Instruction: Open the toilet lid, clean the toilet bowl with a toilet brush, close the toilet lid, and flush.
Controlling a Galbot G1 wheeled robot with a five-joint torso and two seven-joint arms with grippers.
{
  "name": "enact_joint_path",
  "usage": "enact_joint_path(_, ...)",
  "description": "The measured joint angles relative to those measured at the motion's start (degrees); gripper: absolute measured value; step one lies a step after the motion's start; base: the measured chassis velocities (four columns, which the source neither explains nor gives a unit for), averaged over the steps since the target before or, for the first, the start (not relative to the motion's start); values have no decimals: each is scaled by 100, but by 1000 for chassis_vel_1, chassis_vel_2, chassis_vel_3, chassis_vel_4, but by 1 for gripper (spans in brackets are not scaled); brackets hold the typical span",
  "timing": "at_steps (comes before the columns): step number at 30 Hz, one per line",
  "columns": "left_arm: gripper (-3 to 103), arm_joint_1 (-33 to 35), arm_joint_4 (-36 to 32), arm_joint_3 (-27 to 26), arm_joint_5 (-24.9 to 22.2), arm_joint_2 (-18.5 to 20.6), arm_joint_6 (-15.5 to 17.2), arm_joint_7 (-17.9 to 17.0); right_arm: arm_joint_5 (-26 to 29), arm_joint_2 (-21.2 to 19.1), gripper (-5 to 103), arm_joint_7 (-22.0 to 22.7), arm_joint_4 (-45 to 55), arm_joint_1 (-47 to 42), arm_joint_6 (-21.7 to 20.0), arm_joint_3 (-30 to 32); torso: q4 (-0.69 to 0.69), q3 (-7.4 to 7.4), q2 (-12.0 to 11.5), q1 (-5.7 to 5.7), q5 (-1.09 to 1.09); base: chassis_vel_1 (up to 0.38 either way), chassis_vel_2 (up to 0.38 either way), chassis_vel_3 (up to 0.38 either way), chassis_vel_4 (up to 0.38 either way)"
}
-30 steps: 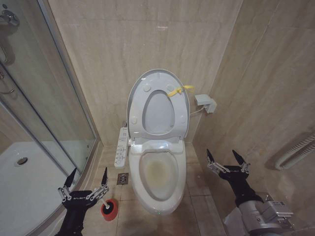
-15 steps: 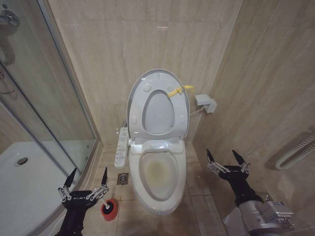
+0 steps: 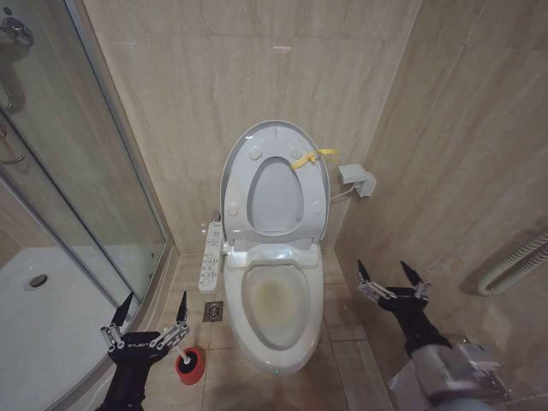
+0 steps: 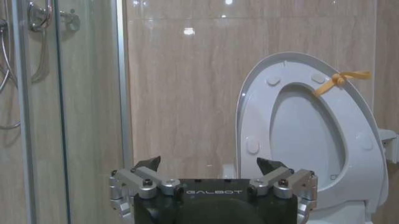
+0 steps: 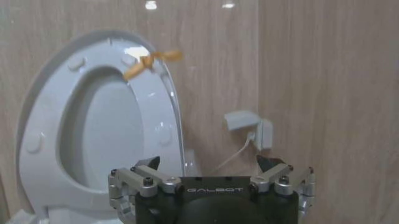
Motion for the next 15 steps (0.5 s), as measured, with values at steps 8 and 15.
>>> enact_joint_path(8, 100, 0, 0, 0, 0, 0, 0, 0, 91, -40, 100, -483, -1323, 1141, -259, -37, 0, 0, 0, 0, 0, 0, 0, 0, 0)
enact_joint_path(15, 100, 0, 0, 1, 0, 0, 0, 0, 747, -360, 100, -60, -1046, 1586, -229, 255, 0, 1, -1, 1, 2, 0, 0, 0, 0)
